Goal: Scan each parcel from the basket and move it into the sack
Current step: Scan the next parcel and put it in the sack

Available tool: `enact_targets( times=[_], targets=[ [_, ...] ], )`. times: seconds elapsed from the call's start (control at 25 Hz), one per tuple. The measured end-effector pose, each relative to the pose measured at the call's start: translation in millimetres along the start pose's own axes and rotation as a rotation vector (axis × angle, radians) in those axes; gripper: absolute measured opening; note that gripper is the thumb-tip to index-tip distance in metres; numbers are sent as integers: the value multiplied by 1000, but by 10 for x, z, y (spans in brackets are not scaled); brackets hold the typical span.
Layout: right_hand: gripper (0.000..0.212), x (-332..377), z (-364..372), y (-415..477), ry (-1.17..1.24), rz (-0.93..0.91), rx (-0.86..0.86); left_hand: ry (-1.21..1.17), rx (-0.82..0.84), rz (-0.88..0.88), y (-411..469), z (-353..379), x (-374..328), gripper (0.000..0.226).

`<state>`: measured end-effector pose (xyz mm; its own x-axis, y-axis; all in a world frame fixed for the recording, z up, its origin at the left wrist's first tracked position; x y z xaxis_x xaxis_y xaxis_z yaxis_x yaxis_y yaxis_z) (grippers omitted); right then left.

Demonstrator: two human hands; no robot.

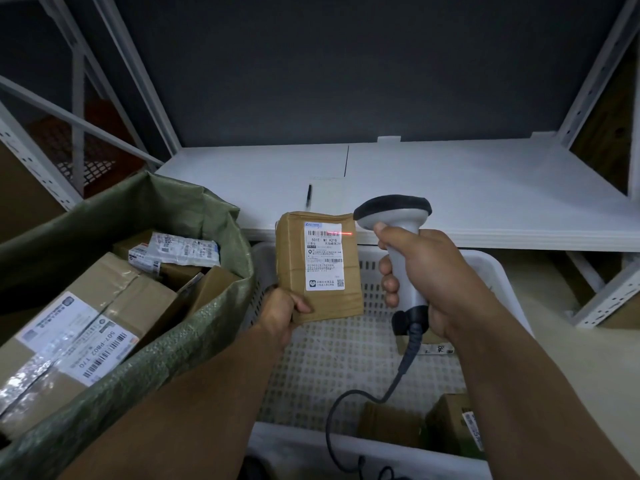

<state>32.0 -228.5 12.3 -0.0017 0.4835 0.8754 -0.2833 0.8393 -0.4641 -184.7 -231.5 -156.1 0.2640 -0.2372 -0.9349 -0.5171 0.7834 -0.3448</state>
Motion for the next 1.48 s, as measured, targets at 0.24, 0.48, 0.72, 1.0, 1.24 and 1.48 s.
enact_targets(
  times=[0.24, 0.48, 0.72, 1.0, 1.24, 1.48],
  targets=[
    [27, 12, 9, 11, -3, 7, 12, 13, -41, 25, 282, -186, 158, 94],
    [26, 6, -43, 40, -5, 4, 0, 58, -56, 74, 296, -215, 149, 122],
    [21, -22, -12, 100, -7, -8, -3, 19, -66, 74, -40, -62, -69, 80],
    [18, -28, 120, 148, -7, -48, -28, -217, -13, 103, -403, 105, -488, 53],
    [17, -12, 310, 123, -37, -128, -7, -363, -44, 289, -522, 99, -719, 63],
    [16, -37, 522, 133, -54, -186, 53, -561, -165, 436, -618, -11, -1033, 58]
  ],
)
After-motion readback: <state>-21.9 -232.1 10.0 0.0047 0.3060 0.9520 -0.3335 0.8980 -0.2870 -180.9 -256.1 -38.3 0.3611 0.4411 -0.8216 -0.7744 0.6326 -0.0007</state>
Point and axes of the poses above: each hand's wrist, its own y-axis towards the middle knuckle, its own z-axis out of the palm, x = y × z, the point moved 2 cm from there along y, towards the middle knuckle, and after that the axes turned 12 degrees about z, right-handed, at the moved point
